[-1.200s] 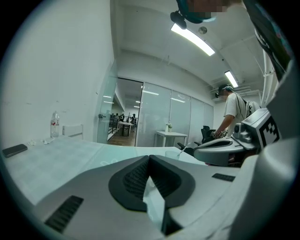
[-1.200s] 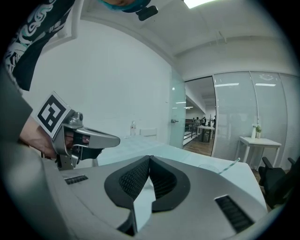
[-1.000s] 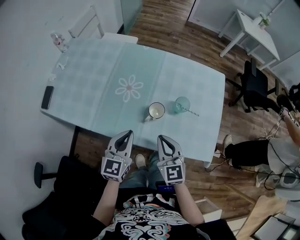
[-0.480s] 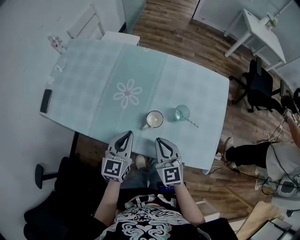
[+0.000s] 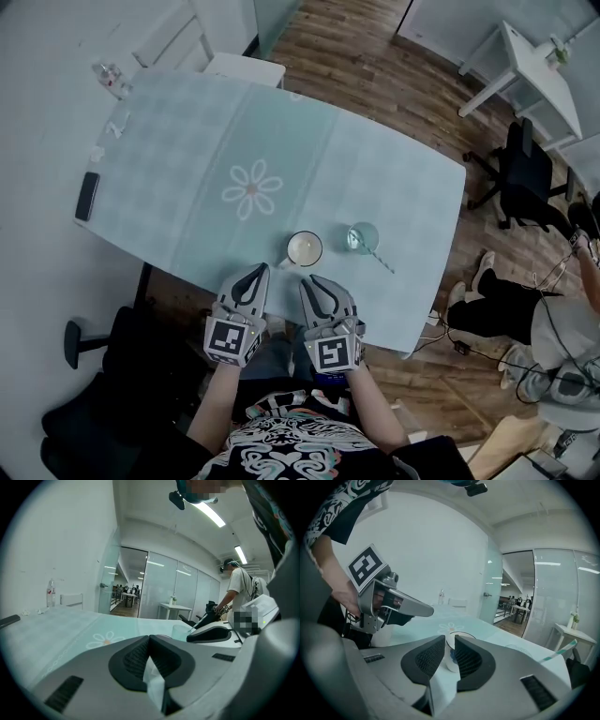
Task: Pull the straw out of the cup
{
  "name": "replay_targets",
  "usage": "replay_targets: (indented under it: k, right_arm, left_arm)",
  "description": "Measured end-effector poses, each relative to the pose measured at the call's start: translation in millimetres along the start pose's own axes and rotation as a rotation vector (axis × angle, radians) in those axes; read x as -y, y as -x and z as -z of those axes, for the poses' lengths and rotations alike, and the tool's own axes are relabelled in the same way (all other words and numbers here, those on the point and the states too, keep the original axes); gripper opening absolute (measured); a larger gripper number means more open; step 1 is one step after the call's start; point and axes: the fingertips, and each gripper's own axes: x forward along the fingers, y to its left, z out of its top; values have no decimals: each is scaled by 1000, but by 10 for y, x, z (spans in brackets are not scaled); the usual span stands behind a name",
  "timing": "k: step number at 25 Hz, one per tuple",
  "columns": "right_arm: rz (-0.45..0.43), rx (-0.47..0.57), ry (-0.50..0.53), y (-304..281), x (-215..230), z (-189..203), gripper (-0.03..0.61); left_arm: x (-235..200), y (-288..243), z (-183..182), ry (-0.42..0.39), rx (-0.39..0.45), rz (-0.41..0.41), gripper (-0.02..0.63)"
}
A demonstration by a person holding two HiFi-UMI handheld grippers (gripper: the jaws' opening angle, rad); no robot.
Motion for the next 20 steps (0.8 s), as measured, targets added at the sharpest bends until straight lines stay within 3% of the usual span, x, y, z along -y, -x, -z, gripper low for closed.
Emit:
replay_targets:
  k: [13,20]
  right_arm:
    - [-84,-24,85,-222,-42,73,64]
    - [-102,-51,192,-292,-99,114,78]
  left_arm:
    - [-82,-47,38,21,-21,-51,3]
    - [-68,-95,39,31,-22,-63,3]
